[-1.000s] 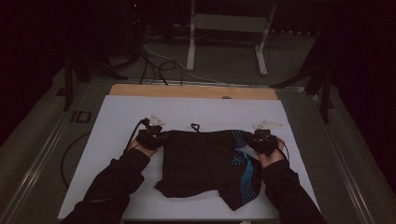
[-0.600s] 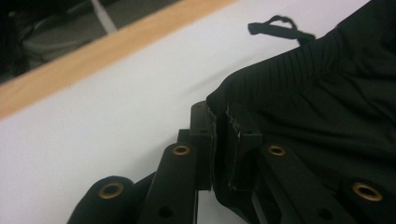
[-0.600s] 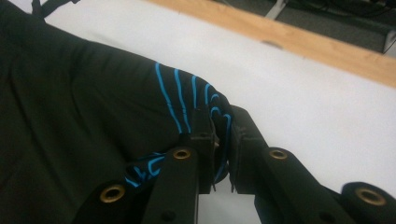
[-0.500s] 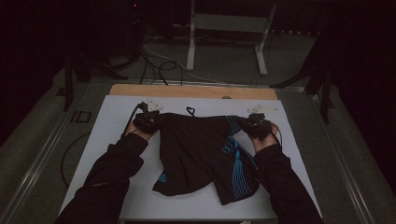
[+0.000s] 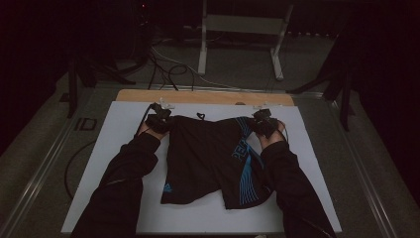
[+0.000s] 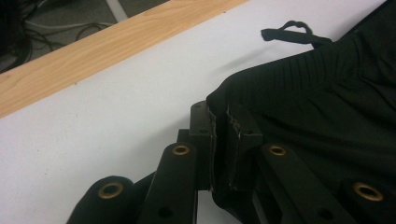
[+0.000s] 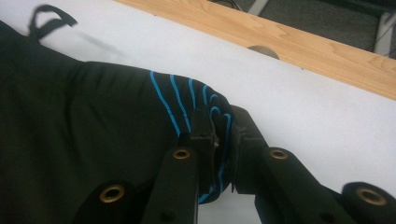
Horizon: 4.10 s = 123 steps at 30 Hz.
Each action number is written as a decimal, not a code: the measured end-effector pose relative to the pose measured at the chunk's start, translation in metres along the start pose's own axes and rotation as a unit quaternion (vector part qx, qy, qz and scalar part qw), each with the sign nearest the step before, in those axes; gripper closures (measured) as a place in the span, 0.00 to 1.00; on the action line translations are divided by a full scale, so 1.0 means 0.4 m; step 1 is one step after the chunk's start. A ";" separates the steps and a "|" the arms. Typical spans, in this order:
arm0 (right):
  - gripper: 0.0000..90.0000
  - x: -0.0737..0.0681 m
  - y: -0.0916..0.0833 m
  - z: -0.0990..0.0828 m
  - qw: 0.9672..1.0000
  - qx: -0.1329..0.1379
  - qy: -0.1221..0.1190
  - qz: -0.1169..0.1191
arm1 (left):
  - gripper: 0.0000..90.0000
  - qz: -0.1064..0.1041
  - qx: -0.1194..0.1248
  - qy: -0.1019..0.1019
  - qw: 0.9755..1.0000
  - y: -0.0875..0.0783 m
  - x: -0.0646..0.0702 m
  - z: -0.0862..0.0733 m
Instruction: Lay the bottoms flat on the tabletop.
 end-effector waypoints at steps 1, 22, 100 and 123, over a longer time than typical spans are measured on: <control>0.91 0.003 0.006 0.003 1.000 -0.005 0.003 -0.009 | 0.92 0.001 0.003 0.001 1.000 0.004 -0.002 0.003; 0.49 0.027 0.038 0.031 0.998 0.004 0.052 -0.023 | 0.53 -0.042 0.041 -0.026 0.998 0.029 -0.001 0.029; 0.16 -0.105 -0.167 -0.256 0.990 0.033 -0.019 0.139 | 0.52 -0.281 0.001 0.284 0.917 -0.124 0.395 -0.336; 0.16 -0.095 -0.168 -0.259 0.990 0.034 -0.013 0.139 | 1.00 -0.175 -0.001 0.296 0.939 -0.101 0.327 -0.337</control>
Point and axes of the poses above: each handheld gripper's, and its own axes: y roughly forward along the jaws, z roughly out of its top, x roughly to its right, the point moved 3 cm from there along y, roughly forward along the jaws, and after that the axes turned 12 degrees about -x, right-handed, at the moved point
